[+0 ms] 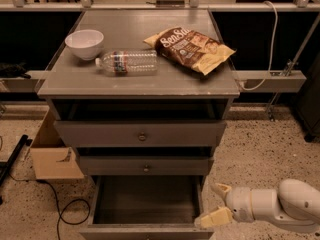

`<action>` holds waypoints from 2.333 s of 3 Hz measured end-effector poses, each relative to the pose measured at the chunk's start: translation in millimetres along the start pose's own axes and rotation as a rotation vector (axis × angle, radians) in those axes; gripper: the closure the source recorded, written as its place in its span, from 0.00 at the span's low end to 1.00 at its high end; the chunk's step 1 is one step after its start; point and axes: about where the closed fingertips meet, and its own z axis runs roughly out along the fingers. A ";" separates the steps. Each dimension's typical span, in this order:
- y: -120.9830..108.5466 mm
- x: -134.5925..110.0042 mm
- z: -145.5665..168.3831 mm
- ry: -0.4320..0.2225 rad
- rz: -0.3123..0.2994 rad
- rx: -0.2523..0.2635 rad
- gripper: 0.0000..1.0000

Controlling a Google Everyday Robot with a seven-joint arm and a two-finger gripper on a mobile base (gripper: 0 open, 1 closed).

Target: Close bottom drawer

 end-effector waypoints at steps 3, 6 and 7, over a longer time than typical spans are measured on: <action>22.7 30.6 9.9 -0.016 -0.089 -0.203 0.00; 22.2 149.9 52.4 -0.036 0.163 -0.060 0.00; 21.9 150.1 52.7 -0.036 0.164 -0.059 0.00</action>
Offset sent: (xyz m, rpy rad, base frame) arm -0.0164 -0.0075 -0.0165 0.0914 -0.0435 0.1158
